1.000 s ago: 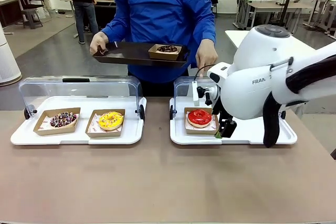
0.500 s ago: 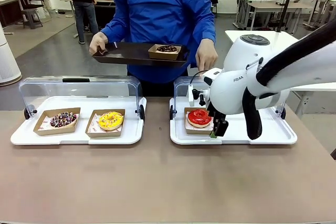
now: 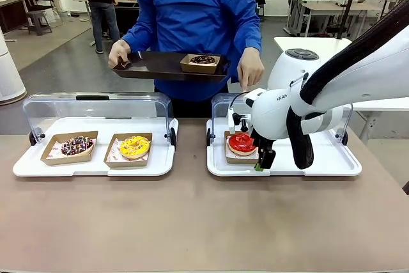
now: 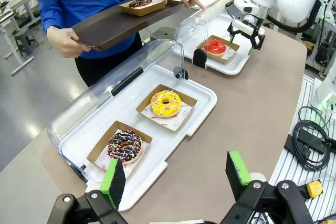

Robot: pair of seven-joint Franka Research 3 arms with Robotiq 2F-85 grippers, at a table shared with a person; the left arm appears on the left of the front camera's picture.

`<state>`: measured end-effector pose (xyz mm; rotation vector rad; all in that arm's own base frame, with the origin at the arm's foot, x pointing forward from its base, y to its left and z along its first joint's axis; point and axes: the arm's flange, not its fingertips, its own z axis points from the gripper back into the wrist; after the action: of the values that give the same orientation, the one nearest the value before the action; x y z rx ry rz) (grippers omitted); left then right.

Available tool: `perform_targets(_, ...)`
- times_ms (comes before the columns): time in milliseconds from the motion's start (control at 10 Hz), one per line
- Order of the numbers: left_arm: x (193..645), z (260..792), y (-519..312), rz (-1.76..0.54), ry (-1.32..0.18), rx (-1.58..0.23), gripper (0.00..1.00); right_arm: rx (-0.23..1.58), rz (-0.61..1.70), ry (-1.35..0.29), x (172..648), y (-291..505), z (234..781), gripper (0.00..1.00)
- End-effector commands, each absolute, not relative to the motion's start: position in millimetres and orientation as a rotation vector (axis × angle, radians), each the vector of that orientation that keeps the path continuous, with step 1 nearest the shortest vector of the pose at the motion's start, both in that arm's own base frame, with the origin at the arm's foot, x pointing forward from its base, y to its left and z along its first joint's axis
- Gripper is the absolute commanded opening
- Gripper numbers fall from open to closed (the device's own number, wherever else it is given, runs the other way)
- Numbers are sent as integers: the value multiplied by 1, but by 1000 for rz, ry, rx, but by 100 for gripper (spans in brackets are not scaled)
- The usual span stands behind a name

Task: Provide the desired donut to the person.
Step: Pick up and lift the Paper togo box containing the Donut pointed at by the person.

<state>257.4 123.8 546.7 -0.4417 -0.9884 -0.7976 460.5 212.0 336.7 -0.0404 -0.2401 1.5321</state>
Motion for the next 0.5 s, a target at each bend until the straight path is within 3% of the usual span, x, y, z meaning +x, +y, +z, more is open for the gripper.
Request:
perform_targets(0,256,547,125,-791,-977,-452,100,-35,1568,-216,469,211,333,100)
perform_targets(100,256,547,125,-791,-977,-452,100,-42,1560,-209,471,210,332,44)
perform_targets(200,256,547,125,-791,-977,-452,100,-36,1560,-207,472,209,332,44)
perform_targets(300,256,547,125,-791,-977,-452,100,-31,1563,-202,473,208,332,0)
perform_targets(400,256,547,125,-791,-977,-452,100,-31,1565,-198,474,208,332,0)
